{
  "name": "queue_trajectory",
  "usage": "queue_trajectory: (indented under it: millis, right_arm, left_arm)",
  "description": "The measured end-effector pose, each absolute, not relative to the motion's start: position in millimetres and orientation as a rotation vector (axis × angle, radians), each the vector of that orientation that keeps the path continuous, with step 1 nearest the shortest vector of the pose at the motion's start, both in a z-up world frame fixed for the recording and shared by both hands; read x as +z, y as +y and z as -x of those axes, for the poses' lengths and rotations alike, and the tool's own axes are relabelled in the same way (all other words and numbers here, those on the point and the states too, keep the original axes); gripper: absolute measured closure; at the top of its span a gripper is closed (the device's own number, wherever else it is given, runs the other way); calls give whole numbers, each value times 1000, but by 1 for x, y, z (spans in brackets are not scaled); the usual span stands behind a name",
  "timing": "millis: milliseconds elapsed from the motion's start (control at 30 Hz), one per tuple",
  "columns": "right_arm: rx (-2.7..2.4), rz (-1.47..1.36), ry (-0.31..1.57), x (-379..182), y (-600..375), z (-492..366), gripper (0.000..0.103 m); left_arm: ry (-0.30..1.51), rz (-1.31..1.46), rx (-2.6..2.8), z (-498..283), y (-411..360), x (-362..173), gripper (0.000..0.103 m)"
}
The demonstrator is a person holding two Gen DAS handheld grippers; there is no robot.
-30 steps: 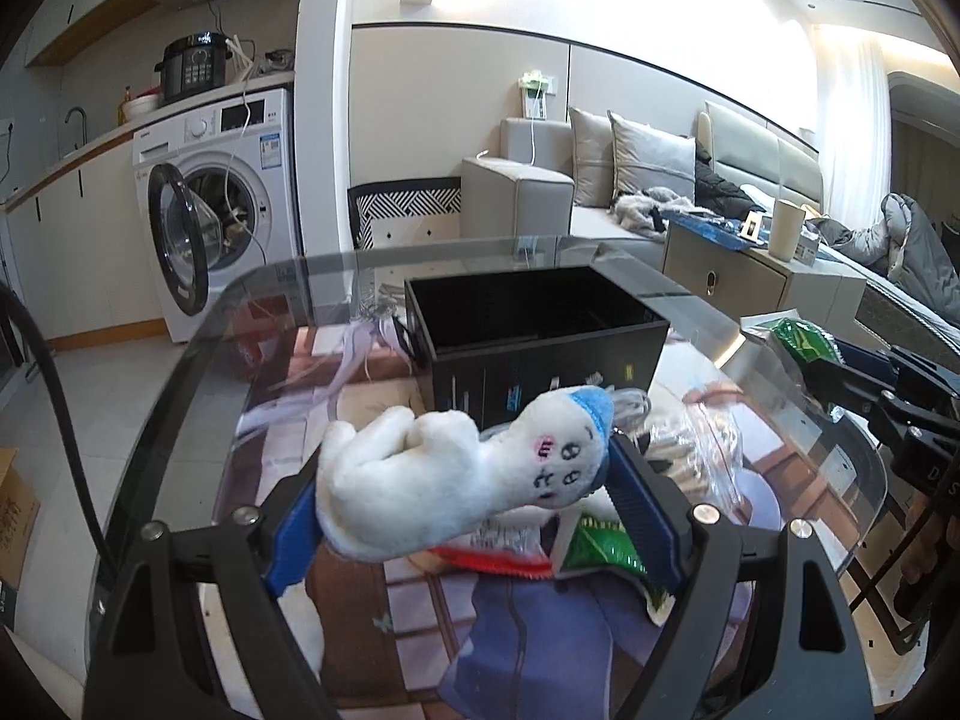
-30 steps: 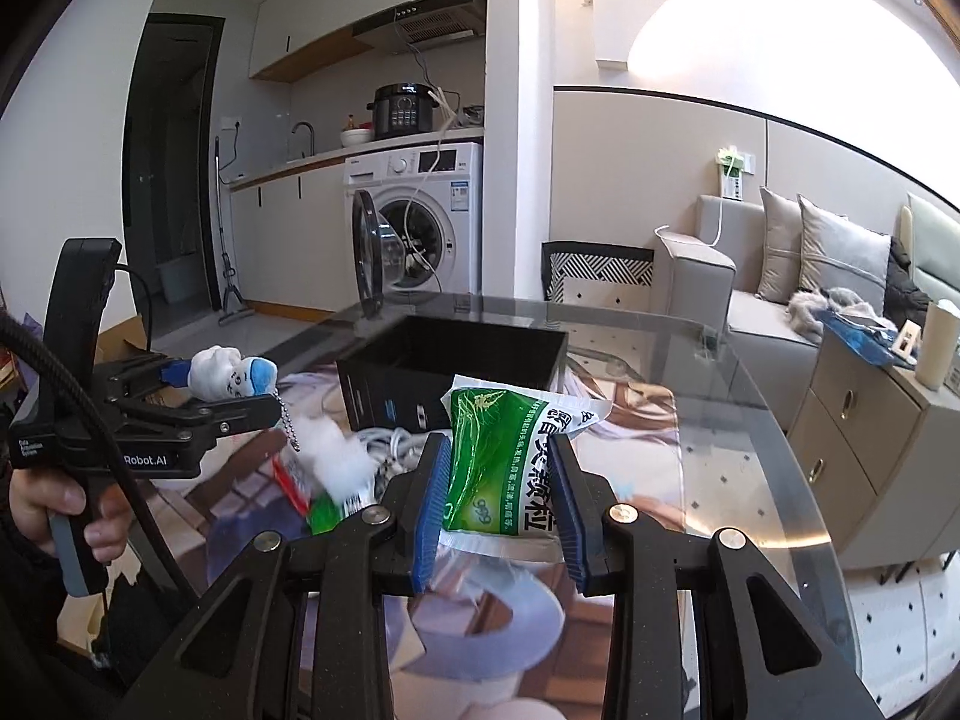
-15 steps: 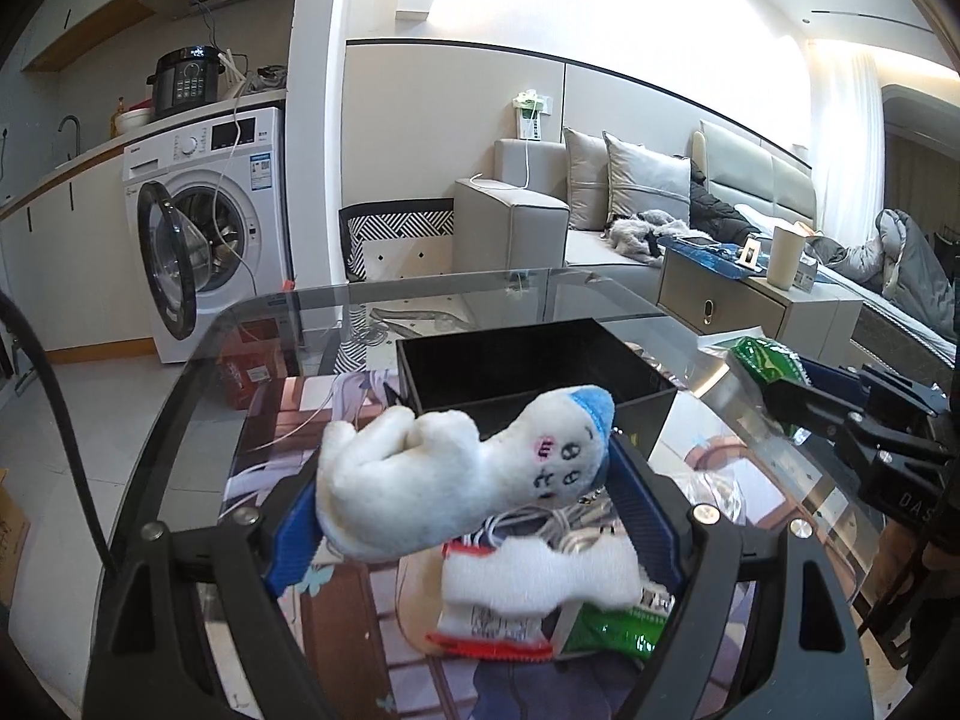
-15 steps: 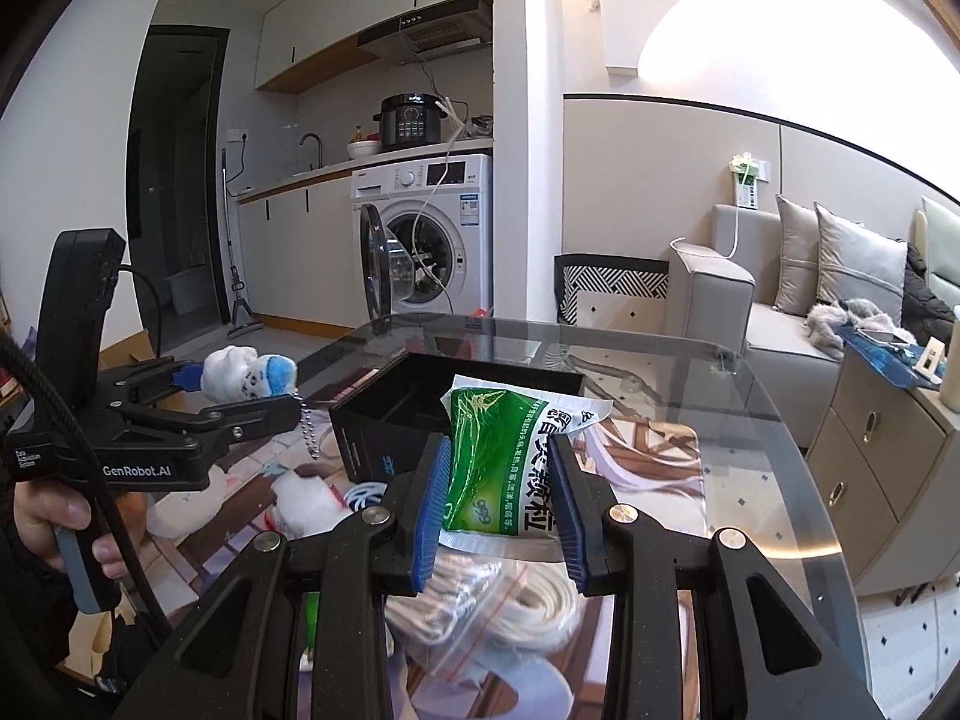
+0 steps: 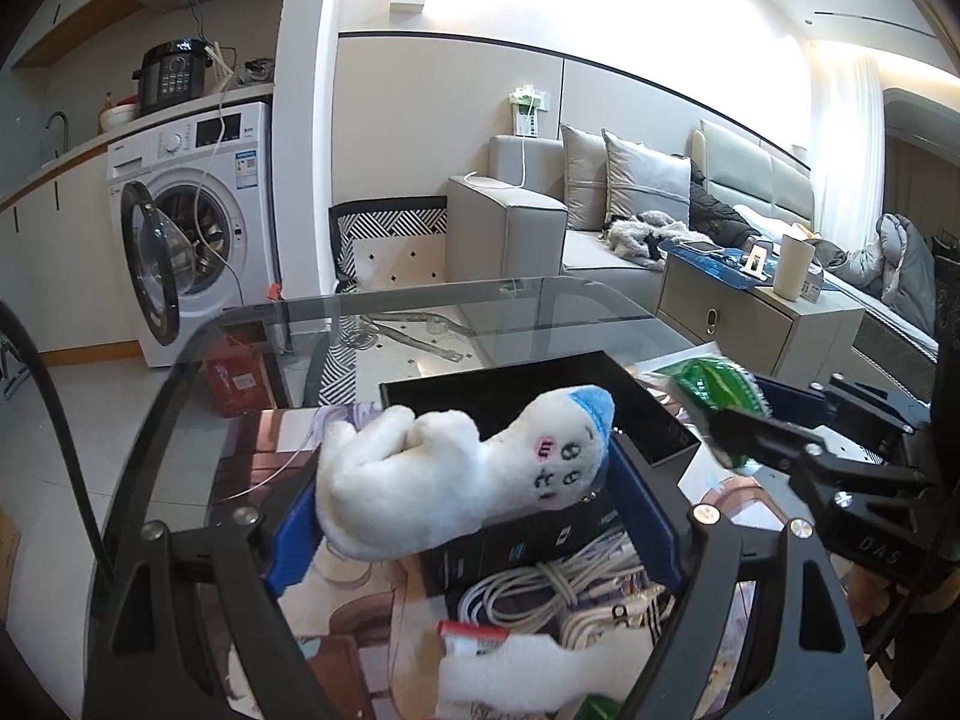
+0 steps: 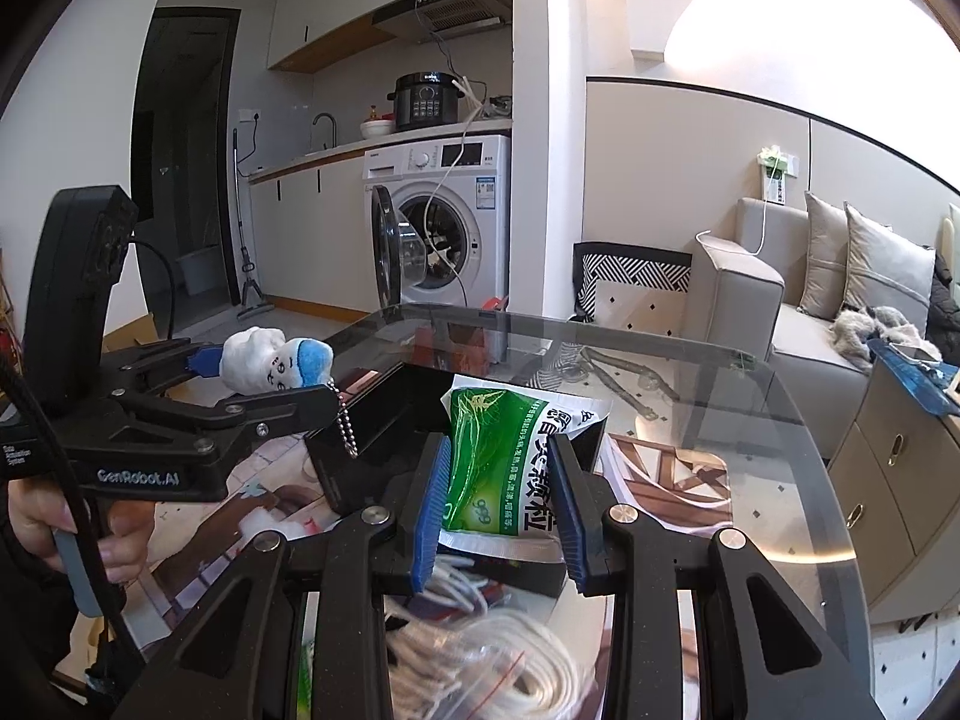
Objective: Organize soft objects
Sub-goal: 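Lift the doll with the left tool while the right tool carries the sachet toward the black box, then open the left tool over the black box while the right tool drops the sachet inside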
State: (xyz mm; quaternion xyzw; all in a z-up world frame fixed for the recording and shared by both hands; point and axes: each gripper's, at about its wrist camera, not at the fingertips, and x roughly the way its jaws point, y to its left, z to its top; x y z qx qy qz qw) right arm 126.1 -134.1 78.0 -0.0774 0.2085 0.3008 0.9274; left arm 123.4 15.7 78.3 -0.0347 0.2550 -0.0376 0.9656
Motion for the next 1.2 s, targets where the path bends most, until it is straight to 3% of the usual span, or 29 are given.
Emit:
queue_trajectory:
  millis: [1200]
  right_arm:
    - [645, 248, 550, 42, -105, -212, 69]
  left_arm:
    - [661, 11, -93, -207, 8, 46, 18]
